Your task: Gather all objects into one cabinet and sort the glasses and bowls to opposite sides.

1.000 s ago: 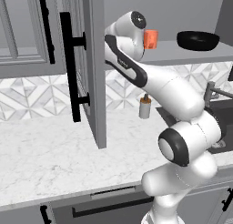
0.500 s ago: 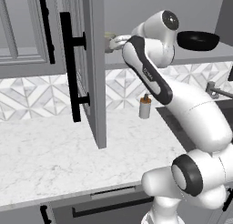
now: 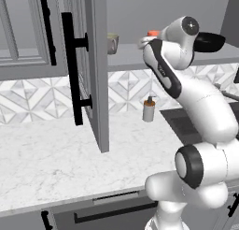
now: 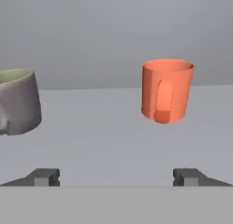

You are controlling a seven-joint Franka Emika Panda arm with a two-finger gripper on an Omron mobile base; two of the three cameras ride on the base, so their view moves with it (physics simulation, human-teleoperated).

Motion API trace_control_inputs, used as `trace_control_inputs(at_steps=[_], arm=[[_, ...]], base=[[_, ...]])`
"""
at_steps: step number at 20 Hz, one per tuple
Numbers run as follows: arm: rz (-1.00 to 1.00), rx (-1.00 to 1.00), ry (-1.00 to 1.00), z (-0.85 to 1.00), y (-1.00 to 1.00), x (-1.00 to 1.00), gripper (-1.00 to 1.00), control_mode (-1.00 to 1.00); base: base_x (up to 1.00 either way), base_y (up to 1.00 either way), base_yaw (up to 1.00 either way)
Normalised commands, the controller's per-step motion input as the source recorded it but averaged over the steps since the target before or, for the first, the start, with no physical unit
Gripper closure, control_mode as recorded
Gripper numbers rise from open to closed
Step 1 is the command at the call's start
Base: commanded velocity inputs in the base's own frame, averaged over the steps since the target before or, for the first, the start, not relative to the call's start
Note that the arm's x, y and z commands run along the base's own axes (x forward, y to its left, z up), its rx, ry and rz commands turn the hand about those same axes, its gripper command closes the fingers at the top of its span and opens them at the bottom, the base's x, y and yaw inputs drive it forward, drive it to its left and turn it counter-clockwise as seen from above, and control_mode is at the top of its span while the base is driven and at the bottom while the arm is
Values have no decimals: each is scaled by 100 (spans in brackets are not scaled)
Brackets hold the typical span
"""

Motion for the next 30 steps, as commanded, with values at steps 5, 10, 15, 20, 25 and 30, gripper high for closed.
trace_control_inputs(at_steps=[5, 10, 15, 20, 25, 30], arm=[[-22, 0, 3, 7, -68, 86, -100, -100], [-2, 0, 0, -3, 0, 59, -100, -100], [0, 0, 0, -10, -1, 47, -100, -100], [0, 0, 0, -18, -14, 35, -100, -100], [0, 0, 0, -2, -11, 11, 100, -100], [0, 0, -4, 0, 0, -12, 100, -100]], base=[[0, 0, 0], [0, 0, 0], [0, 0, 0], [0, 0, 0], [0, 0, 0], [0, 0, 0]])
